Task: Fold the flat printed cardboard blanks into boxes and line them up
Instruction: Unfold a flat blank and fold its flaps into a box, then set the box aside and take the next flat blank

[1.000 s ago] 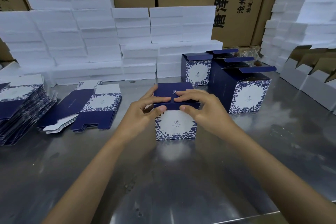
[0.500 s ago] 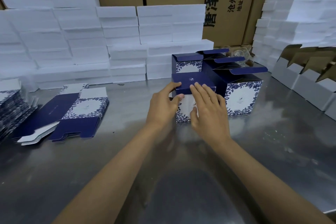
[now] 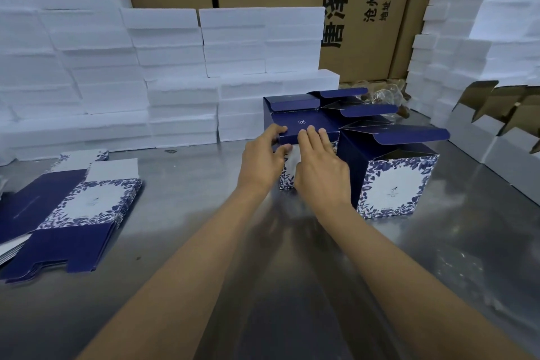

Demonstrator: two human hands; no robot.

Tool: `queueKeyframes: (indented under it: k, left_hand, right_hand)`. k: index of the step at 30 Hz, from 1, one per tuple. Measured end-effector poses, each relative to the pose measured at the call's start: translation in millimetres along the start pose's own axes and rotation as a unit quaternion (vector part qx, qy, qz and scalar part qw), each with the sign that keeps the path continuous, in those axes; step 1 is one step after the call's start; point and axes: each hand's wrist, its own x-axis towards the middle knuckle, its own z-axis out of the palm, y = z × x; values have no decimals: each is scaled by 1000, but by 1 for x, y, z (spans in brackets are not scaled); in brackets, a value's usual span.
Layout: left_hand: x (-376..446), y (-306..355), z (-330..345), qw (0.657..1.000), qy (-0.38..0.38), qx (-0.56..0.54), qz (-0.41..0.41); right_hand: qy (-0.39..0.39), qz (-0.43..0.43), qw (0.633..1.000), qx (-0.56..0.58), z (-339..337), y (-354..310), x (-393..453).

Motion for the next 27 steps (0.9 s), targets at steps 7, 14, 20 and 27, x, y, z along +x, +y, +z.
queueKeyframes:
  k: [7, 14, 20, 27]
  left_hand:
    - [7, -8, 6, 999, 4, 18, 34]
    - [-37, -20, 3, 998, -42, 53, -5]
    - [-81, -42, -14, 994, -79, 60, -51]
    - [-123, -41, -58, 990, -119, 62, -34]
  right_hand:
    - [12, -6, 1000, 17, 11, 3, 13]
    - [-47, -20, 997, 64, 36, 2, -40]
    - [-117, -15, 989, 87, 32, -4, -60]
    - [-151, -23, 987, 50, 10, -38, -93]
